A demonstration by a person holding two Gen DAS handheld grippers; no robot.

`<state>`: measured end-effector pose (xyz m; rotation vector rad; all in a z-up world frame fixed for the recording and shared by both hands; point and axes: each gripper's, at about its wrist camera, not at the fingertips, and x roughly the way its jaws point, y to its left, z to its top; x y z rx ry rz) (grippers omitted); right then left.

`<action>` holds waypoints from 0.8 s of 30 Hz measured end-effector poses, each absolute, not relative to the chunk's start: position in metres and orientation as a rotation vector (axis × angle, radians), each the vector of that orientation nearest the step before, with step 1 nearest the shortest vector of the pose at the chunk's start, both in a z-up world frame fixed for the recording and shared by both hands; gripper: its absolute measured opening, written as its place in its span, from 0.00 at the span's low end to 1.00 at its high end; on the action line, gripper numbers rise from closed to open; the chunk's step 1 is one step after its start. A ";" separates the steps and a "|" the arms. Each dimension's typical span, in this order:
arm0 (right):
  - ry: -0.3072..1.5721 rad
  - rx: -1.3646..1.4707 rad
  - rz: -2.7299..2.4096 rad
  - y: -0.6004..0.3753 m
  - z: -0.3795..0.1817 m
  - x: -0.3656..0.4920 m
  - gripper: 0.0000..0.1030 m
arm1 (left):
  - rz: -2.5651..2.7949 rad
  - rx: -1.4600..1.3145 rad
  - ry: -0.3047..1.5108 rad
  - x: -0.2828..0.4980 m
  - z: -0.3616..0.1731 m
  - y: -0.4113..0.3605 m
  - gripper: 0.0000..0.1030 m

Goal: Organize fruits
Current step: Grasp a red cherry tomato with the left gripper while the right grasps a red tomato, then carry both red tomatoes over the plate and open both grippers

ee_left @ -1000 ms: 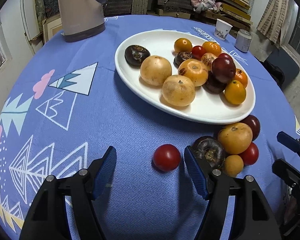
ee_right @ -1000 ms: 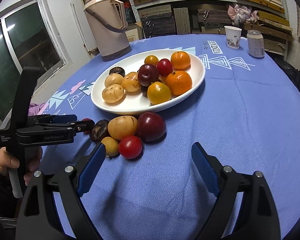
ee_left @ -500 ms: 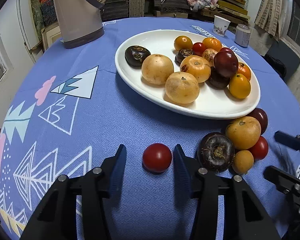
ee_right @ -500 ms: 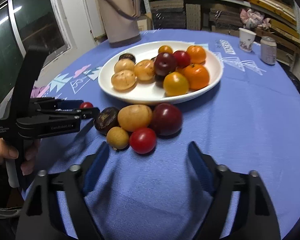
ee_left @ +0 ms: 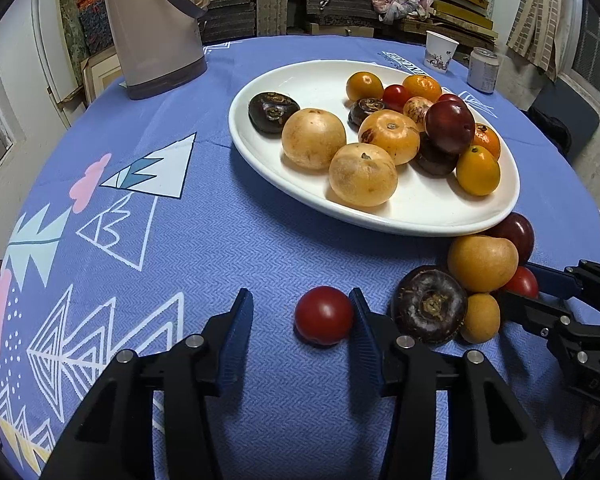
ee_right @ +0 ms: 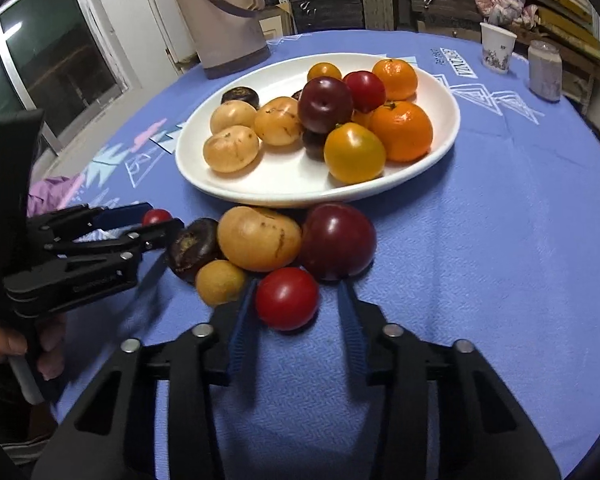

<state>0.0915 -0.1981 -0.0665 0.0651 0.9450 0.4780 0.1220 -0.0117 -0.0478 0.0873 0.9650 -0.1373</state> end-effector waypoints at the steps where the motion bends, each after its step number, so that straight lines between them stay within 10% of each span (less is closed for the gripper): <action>1: 0.950 0.074 0.495 -0.199 -0.067 0.090 0.28 | -0.148 0.090 0.962 0.121 -0.048 -0.013 0.31; 24: 0.774 0.043 0.494 -0.206 0.011 0.121 0.28 | -0.242 0.064 0.878 0.152 0.012 -0.026 0.25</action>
